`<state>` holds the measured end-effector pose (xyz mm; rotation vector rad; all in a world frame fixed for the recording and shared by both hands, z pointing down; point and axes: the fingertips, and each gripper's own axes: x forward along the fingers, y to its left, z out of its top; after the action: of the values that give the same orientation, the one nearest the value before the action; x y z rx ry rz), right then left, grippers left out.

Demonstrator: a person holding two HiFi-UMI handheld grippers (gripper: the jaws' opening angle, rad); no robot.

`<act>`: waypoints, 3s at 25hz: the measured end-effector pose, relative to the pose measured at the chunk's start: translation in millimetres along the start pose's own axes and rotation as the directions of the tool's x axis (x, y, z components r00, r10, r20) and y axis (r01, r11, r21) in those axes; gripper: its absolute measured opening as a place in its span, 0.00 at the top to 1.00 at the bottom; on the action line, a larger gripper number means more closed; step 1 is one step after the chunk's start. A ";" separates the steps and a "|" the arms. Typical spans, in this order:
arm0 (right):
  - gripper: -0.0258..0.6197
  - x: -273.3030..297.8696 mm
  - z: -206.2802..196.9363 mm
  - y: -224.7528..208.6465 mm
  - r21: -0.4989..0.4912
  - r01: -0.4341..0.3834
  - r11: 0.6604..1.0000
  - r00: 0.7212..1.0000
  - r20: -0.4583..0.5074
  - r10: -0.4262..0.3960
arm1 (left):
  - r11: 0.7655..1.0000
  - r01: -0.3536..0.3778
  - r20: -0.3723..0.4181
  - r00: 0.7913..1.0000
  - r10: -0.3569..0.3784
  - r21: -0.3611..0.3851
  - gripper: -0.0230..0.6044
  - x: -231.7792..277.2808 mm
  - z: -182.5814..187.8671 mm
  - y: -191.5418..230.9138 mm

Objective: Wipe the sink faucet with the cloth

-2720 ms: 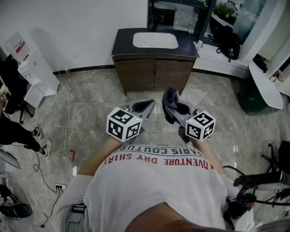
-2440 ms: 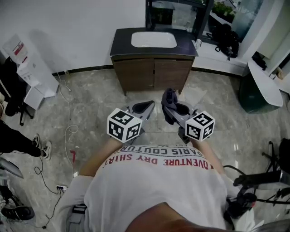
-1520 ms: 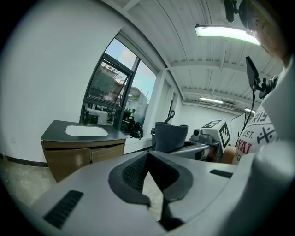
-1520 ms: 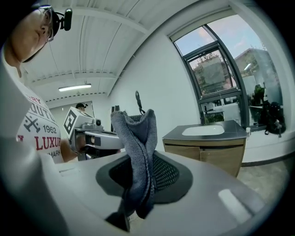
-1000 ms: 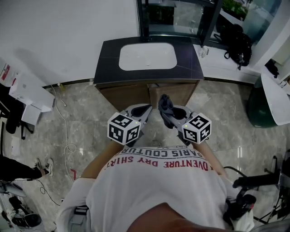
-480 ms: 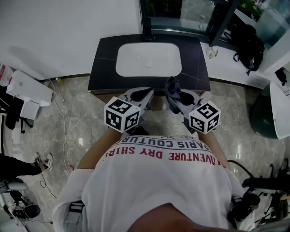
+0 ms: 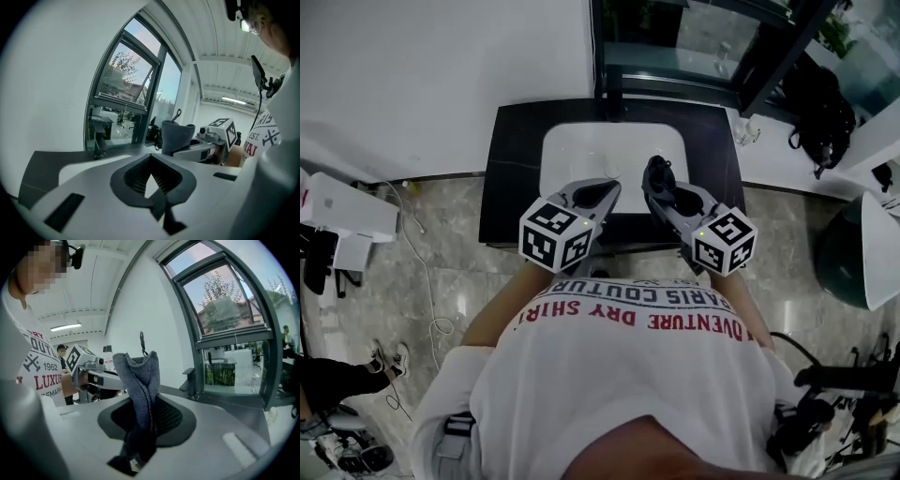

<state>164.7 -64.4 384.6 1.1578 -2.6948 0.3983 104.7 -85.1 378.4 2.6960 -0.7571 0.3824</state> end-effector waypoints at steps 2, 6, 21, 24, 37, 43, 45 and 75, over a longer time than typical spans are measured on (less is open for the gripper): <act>0.84 28.5 12.7 -17.2 0.002 -0.001 1.000 1.000 -0.001 0.001 | 1.000 -0.001 -0.008 1.000 0.001 -0.006 0.96 10.3 11.2 32.2; 0.84 79.4 40.1 -42.1 -0.005 -0.003 1.000 1.000 0.008 0.003 | 1.000 -0.004 -0.019 1.000 0.003 -0.031 0.96 25.5 30.3 94.4; 0.84 135.2 46.1 -127.4 0.040 0.016 0.999 0.995 -0.101 -0.012 | 0.990 -0.004 -0.052 0.999 -0.003 -0.139 0.96 86.5 48.3 175.7; 0.84 141.8 50.6 -143.1 0.013 0.012 1.000 0.994 -0.104 -0.010 | 0.989 -0.003 -0.058 0.998 -0.005 -0.149 0.96 94.4 49.2 179.7; 0.84 219.8 119.9 -190.3 -0.488 0.030 0.872 0.988 -0.116 -0.099 | 0.984 -0.049 -0.087 0.996 0.034 -0.172 0.96 96.5 41.4 204.6; 0.84 278.2 121.9 -229.6 -0.550 0.015 0.835 0.975 -0.176 -0.133 | 0.978 -0.072 -0.104 0.993 0.052 -0.197 0.96 97.5 35.2 223.3; 0.84 292.0 114.7 -243.8 -0.583 0.011 0.813 0.963 -0.212 -0.165 | 0.976 -0.078 -0.111 0.992 0.056 -0.204 0.96 98.7 31.9 227.8; 0.84 274.8 68.9 -190.7 -0.516 -0.080 0.853 0.955 -0.286 -0.084 | 0.968 -0.089 -0.123 0.990 0.061 -0.236 0.96 94.9 7.9 222.1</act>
<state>113.0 -399.4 426.1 0.8544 -2.3137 -0.1573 64.2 -311.4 452.9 2.4023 -0.8177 0.4297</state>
